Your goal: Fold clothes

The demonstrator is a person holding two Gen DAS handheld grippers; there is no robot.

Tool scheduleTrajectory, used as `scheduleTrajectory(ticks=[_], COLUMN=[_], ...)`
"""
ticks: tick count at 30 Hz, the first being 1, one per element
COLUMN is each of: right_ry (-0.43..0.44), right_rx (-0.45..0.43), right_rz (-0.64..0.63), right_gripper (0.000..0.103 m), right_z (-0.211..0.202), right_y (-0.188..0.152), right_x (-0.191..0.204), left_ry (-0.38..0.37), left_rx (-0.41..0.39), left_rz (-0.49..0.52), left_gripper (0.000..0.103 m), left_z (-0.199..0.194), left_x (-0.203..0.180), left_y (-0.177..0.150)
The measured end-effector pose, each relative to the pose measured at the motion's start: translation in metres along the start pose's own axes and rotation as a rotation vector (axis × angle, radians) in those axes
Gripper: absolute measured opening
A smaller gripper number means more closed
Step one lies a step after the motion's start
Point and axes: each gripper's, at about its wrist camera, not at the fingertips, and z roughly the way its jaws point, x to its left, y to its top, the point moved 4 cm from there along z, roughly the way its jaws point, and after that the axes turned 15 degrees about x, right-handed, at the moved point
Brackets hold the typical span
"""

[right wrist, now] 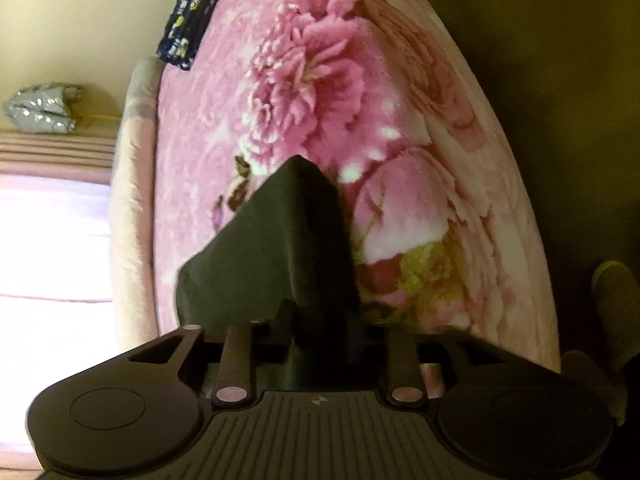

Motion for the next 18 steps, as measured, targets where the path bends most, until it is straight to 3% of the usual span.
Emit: scheduleTrajectory(ticks=[5,7,8,10,13,16,17,18], right_ry=[-0.002,-0.002,-0.021,-0.021,-0.043,-0.075,-0.078,-0.086], right_rx=[0.027,0.042,0.036,0.022,0.001,0.001,0.005,0.010], right_rz=[0.012,0.004,-0.008,-0.033,-0.128,-0.139,-0.132,-0.124], right_gripper=[0.061,0.039,0.035,0.026,0.024,0.025,0.027,0.038], right_z=[-0.003,-0.001,0.000,-0.004,-0.006,0.003,0.003,0.003], right_y=[-0.026,-0.032,-0.034,-0.037,-0.046,-0.051,-0.050,-0.049], right_x=[0.002,0.004,0.005,0.006,0.009,0.005,0.004,0.005], left_ry=[-0.004,0.003,-0.003,-0.029,-0.022,0.008,0.038,0.057], left_rx=[0.034,0.027,0.019,-0.006,-0.027,-0.024,-0.018,-0.010], left_rz=[-0.008,0.022,0.032,0.028,0.053,0.068,0.097,0.119], left_gripper=[0.025,0.018,0.004,0.001,0.002,0.003,0.003,0.006], left_z=[-0.009,-0.010,-0.011,-0.015,-0.014,-0.007,-0.006,-0.007], left_x=[0.000,-0.002,-0.001,0.003,0.016,0.018,0.013,0.007], left_y=[-0.017,-0.024,-0.025,-0.025,-0.029,-0.029,-0.027,-0.025])
